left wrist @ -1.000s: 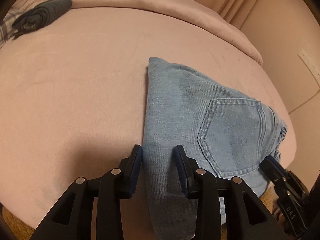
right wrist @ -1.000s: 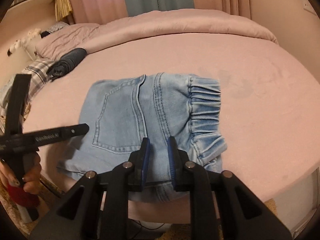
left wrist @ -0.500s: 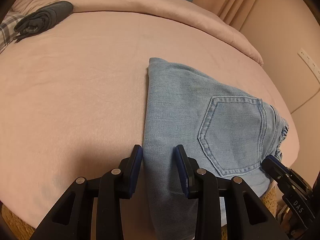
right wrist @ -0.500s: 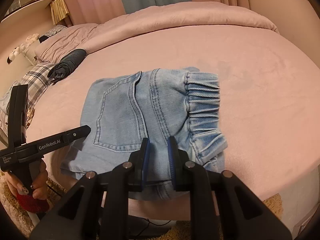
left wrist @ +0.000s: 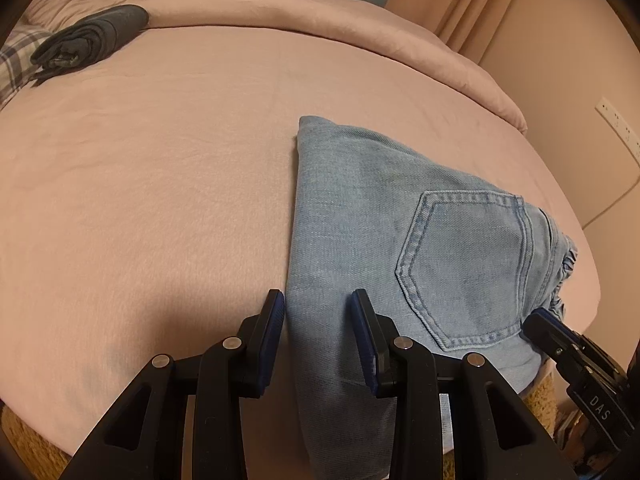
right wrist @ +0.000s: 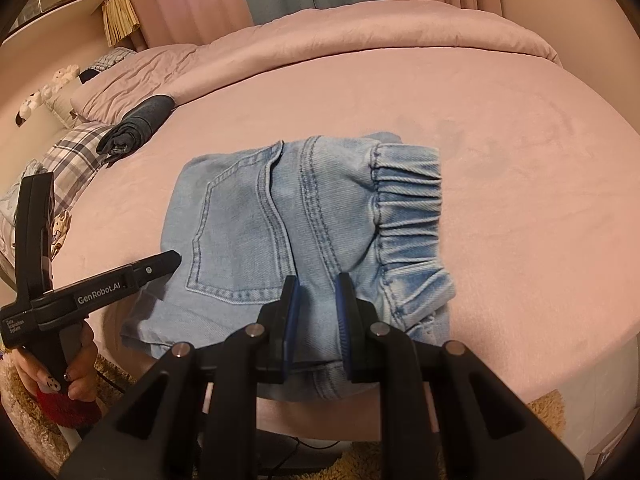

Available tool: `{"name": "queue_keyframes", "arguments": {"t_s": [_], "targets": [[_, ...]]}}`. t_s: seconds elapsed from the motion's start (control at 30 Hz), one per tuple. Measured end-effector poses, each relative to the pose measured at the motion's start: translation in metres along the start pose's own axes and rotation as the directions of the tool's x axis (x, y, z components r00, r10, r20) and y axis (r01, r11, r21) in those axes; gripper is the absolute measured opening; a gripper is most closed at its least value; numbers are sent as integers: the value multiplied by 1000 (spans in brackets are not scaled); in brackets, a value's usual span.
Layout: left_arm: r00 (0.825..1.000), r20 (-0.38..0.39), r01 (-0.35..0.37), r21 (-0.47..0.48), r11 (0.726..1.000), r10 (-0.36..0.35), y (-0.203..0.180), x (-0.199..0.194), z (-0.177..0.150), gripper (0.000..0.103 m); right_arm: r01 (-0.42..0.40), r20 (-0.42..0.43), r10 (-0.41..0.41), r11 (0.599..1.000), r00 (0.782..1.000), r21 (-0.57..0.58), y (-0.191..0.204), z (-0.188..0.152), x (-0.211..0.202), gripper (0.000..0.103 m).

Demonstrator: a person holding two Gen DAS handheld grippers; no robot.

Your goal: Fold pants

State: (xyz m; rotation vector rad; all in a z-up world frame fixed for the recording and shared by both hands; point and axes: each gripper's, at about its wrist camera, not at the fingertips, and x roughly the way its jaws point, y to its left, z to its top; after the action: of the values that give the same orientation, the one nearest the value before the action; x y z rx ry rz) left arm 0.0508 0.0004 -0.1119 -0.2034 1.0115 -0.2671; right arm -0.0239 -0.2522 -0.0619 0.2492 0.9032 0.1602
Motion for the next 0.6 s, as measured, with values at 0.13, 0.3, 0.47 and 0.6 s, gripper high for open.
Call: {"name": "queue_keyframes", "arguments": {"t_s": [0.13,0.3,0.47,0.6], "targets": [[1000,0,-2,0,1000,2,0,0,0,35,3,4,-3,1000,1000,-9,1,-1,0,18],[1000,0,-1,3,1000,1,0,-2,-2,35,9,4,-9,1000,1000,-12,3,0,0,18],[1000,-7,8,1,1000,-8,2,-4,-6,35,12,-3,-12,1000,1000,-25,6,0,0,18],[1000,-17,20,-5,1000,-20,5,-7,-9,35,5,-8,-5,1000,1000,-22,7,-2,-3,18]]}}
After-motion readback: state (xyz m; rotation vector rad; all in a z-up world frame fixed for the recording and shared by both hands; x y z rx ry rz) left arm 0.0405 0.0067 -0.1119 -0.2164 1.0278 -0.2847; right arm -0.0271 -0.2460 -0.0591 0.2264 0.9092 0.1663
